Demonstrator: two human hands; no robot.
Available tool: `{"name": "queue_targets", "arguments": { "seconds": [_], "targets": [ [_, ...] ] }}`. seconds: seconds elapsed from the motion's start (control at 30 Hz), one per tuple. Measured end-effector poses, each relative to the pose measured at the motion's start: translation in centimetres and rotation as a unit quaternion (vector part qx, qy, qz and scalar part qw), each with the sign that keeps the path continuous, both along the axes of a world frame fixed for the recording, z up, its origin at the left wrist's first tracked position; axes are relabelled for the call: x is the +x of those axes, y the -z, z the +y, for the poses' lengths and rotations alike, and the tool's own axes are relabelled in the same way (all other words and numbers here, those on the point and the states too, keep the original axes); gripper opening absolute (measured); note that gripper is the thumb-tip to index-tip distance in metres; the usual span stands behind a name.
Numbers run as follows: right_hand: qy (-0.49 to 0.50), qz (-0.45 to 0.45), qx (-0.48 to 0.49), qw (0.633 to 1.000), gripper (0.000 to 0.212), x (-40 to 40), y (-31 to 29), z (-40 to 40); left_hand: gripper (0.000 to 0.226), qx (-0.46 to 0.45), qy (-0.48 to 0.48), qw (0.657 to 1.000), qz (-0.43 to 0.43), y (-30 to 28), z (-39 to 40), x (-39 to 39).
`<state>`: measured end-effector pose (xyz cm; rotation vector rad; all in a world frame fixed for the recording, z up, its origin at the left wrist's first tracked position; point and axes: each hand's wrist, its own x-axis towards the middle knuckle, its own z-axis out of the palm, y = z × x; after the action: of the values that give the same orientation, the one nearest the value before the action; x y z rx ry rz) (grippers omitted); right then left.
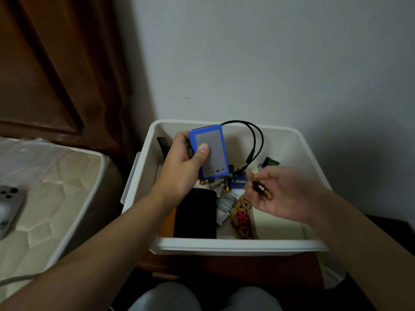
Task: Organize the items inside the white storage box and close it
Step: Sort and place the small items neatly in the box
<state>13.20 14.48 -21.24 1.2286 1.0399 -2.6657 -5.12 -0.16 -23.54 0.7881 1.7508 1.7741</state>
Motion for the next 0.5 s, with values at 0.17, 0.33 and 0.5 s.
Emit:
{"name": "queue_targets", "arguments": {
  "seconds": [0.17, 0.33, 0.5],
  "targets": [
    [-0.292, -0.144, 0.509, 0.797, 0.009, -2.7, 1.1, -1.7, 0.018, -0.007, -0.015, 1.000, 0.002, 0.2, 0.3, -0.1],
    [-0.565, -0.228, 0.667, 0.429, 0.031, -6.0, 3.3, -3.7, 0.019, -0.006, -0.018, 1.000, 0.004, 0.4, 0.4, -0.2],
    [-0.598, -0.287, 0.674, 0.325, 0.062, -8.0, 6.1, -4.7, 0.022, -0.008, -0.037, 0.999, -0.003, 0.5, 0.7, -0.3]
  ]
}}
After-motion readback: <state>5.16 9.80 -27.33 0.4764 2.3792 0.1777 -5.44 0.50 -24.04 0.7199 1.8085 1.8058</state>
